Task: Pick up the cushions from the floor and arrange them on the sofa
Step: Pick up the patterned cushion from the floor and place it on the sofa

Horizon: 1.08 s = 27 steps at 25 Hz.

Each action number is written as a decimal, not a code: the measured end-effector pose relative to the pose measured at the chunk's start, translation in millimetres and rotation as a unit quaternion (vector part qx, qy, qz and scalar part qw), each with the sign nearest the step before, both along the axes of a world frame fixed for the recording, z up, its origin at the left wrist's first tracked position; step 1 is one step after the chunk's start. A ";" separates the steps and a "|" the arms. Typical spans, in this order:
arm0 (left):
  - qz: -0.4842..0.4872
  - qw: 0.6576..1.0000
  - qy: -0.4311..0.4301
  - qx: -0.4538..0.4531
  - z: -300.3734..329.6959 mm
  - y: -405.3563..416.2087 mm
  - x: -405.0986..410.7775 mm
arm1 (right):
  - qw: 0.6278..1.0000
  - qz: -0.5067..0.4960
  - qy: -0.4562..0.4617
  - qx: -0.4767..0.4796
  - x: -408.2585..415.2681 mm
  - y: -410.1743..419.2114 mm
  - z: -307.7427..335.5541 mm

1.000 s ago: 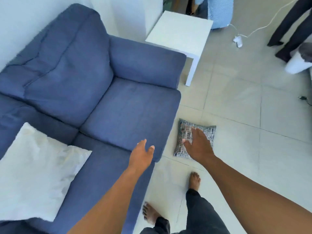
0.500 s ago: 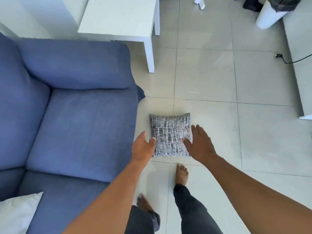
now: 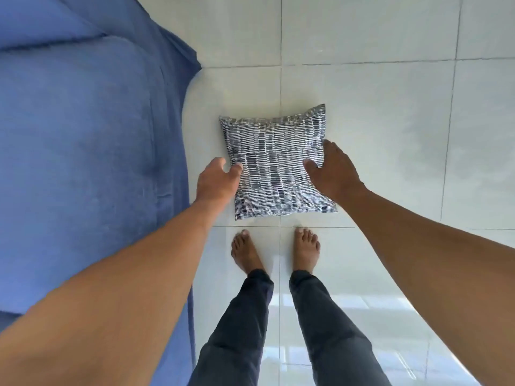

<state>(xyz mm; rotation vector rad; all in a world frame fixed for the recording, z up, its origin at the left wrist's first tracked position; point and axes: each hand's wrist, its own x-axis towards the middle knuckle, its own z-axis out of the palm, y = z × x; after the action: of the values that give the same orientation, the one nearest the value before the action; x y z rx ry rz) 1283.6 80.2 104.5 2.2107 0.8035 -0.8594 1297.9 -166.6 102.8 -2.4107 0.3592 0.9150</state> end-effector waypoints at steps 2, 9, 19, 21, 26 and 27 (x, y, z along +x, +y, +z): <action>-0.017 1.000 0.005 0.005 -50.4 0.6 12.6 | 1.000 -0.015 0.001 0.008 8.5 -3.4 -49.4; 0.078 0.997 0.006 0.018 -214.5 1.3 48.3 | 0.990 -0.142 0.017 0.007 32.1 -25.6 -214.5; 0.341 0.915 0.039 -0.210 -224.9 2.4 46.5 | 0.887 -0.415 0.065 0.191 43.1 -17.6 -226.1; 0.353 0.911 0.013 -0.212 -182.5 0.3 42.3 | 0.877 -0.433 0.043 0.205 40.0 -17.7 -184.8; 0.366 0.892 -0.015 -0.265 -46.9 0.5 37.1 | 0.871 -0.435 0.019 0.228 45.1 -28.6 -49.4; 0.366 0.889 -0.026 -0.274 -17.5 1.8 37.7 | 0.870 -0.434 0.017 0.232 47.5 -28.5 -18.9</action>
<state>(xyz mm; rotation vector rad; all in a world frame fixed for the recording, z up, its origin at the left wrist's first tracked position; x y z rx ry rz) 1321.3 82.1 87.0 1.2711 1.0970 -0.5411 1345.4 -195.1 83.8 -1.5203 1.0024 0.5268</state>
